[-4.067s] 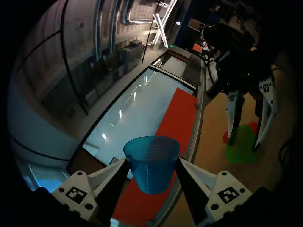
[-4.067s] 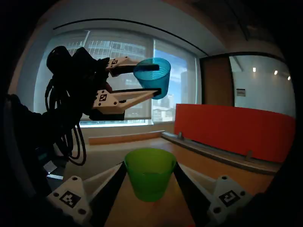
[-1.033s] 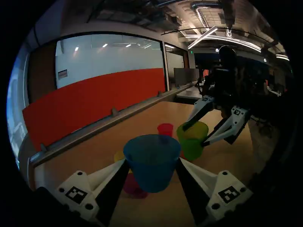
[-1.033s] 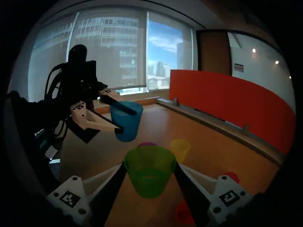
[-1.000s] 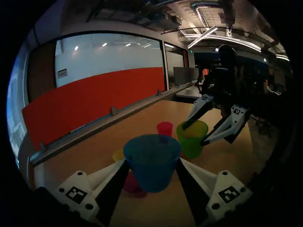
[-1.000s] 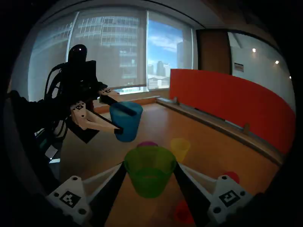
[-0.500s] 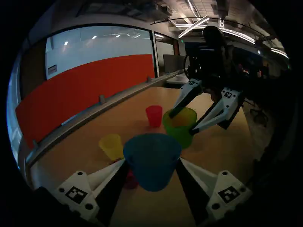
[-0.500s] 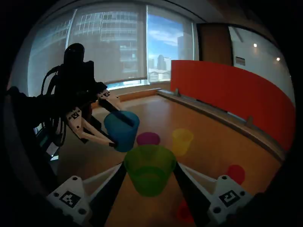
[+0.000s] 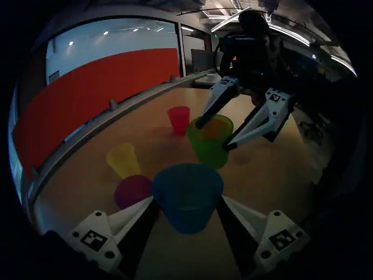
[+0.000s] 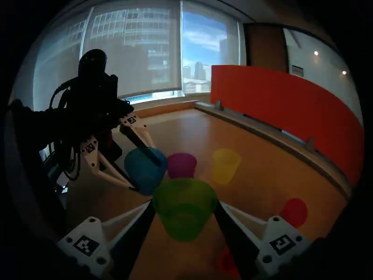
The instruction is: Pour water
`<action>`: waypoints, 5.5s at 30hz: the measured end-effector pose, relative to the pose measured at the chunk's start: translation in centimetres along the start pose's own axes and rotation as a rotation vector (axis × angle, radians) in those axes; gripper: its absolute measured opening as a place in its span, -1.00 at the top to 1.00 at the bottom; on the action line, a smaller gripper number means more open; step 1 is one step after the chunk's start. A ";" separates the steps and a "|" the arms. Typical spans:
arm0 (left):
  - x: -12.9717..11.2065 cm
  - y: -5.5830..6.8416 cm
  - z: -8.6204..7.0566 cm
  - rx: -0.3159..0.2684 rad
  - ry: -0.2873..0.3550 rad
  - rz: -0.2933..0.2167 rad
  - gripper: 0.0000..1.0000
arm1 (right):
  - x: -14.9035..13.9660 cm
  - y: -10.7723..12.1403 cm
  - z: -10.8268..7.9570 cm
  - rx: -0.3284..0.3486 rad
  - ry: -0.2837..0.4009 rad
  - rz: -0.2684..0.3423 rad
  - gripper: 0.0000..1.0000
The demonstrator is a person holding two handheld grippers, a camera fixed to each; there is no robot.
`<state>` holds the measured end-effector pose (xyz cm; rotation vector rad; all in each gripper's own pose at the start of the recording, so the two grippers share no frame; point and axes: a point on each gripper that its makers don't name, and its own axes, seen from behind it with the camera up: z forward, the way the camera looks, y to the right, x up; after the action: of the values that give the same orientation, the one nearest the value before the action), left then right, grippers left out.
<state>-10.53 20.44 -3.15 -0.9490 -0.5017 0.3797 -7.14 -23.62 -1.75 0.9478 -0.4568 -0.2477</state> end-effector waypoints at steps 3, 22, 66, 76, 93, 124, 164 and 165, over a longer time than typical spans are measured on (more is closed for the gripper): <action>-0.7 0.1 0.4 -0.015 -0.023 0.002 -0.66 | -0.5 0.0 0.5 0.004 -0.011 0.002 -0.82; -3.4 0.3 1.8 -0.052 -0.086 0.003 -0.66 | -3.6 -0.2 2.4 0.011 -0.080 -0.011 -0.82; -6.7 0.0 2.1 -0.040 -0.164 0.014 -0.66 | -5.7 -0.3 3.5 0.001 -0.109 0.001 -0.91; -7.1 0.0 1.5 -0.030 -0.180 0.005 -0.66 | -6.0 -0.1 2.4 -0.016 -0.114 0.005 -0.99; -8.1 -0.5 -1.3 0.043 -0.188 -0.025 -0.66 | -6.4 -0.1 -2.1 -0.073 -0.087 0.017 -0.99; -7.7 -7.2 -10.1 0.453 -0.033 -0.193 -0.66 | -6.1 6.2 -11.3 -0.441 0.084 0.146 -0.99; -1.7 -11.0 -14.8 0.854 0.435 -0.396 -0.66 | -2.1 14.6 -21.3 -1.030 0.448 0.200 -0.99; -1.5 -11.0 -14.8 0.854 0.444 -0.398 -0.66 | -2.1 14.7 -21.5 -1.037 0.453 0.202 -0.99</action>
<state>-2.50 3.91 -1.39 -0.0783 -0.0789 -0.0054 1.39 1.01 -0.92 -0.0745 0.0317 -0.0538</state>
